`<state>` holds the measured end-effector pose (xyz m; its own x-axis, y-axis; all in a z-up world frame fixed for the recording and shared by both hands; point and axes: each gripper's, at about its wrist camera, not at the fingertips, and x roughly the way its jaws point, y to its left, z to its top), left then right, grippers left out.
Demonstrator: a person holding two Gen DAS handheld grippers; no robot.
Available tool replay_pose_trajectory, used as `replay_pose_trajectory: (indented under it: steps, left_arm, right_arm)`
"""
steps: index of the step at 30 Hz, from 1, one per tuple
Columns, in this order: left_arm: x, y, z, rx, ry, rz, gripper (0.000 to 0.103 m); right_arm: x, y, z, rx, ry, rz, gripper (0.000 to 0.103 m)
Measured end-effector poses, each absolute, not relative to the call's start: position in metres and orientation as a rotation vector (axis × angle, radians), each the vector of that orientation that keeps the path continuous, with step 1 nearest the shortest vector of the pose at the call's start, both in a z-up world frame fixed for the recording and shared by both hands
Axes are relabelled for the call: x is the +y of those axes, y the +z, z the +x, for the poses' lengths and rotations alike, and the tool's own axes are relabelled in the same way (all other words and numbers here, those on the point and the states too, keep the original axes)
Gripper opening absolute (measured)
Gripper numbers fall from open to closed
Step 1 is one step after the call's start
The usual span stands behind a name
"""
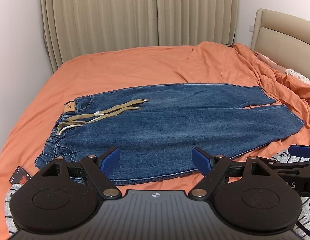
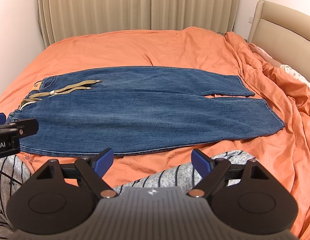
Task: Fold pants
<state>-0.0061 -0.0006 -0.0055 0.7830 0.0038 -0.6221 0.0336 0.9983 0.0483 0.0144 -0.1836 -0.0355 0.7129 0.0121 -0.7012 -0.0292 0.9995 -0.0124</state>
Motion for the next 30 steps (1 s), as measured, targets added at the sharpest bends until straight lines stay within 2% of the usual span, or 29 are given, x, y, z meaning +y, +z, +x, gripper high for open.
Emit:
replay_pose_trajectory:
  steps: [21, 30]
  left_arm:
    - [-0.001, -0.007, -0.006, 0.687, -0.022, 0.075, 0.095]
    - [0.037, -0.005, 0.028, 0.715, -0.01, 0.096, 0.094]
  right_arm:
    - [-0.185, -0.036, 0.015, 0.783, 0.021, -0.029, 0.081]
    - [-0.211, -0.043, 0.039, 0.749, 0.05, -0.024, 0.081]
